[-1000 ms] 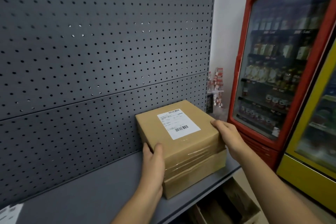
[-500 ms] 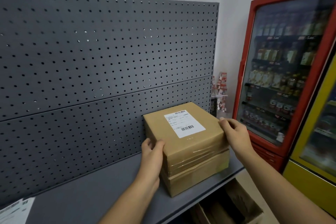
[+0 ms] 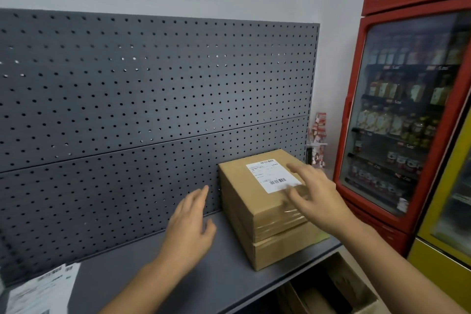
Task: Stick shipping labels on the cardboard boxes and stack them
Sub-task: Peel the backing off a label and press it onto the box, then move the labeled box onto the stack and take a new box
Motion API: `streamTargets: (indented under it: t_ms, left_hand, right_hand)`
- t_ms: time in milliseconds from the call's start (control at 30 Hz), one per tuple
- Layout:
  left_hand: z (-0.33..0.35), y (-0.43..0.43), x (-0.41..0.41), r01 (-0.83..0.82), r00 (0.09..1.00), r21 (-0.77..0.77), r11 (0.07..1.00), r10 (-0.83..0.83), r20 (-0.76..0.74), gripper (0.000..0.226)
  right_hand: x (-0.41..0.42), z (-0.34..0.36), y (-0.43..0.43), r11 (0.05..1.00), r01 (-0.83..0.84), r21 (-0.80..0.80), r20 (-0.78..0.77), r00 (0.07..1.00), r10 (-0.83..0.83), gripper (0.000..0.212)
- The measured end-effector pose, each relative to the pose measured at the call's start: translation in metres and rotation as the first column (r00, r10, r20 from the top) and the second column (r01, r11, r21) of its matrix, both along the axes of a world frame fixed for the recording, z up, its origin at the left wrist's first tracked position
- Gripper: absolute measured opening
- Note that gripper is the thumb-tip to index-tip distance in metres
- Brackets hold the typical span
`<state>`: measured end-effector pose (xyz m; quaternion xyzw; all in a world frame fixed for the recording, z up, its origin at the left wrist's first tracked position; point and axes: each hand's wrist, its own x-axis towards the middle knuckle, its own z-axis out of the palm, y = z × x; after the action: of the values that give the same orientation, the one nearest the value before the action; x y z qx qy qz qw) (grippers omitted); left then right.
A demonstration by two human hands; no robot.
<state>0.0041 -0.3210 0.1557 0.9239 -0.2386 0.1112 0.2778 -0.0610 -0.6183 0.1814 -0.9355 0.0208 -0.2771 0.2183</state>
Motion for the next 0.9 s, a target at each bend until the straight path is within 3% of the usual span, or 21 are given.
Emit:
streamTargets:
  t_ms: [233, 500, 767, 900]
  left_hand:
    - [-0.003, 0.079, -0.019, -0.136, 0.989, 0.067, 0.988, 0.131, 0.074, 0.065]
    - [0.003, 0.209, -0.035, -0.367, 0.927, 0.098, 0.925, 0.355, 0.120, 0.065]
    - [0.006, 0.355, -0.066, -0.587, 0.807, 0.081, 0.806, 0.575, 0.134, 0.062]
    - [0.004, 0.420, -0.085, -0.674, 0.737, 0.085, 0.734, 0.662, 0.134, 0.062]
  right_hand:
    - [0.010, -0.002, 0.084, 0.984, -0.123, -0.126, -0.010, 0.992, 0.122, 0.053]
    - [0.043, -0.008, 0.200, 0.937, -0.310, -0.161, -0.009, 0.950, 0.312, 0.056]
    - [0.067, -0.023, 0.352, 0.856, -0.514, -0.059, -0.056, 0.858, 0.511, 0.064]
    - [0.070, -0.030, 0.428, 0.799, -0.601, 0.002, -0.074, 0.797, 0.599, 0.055]
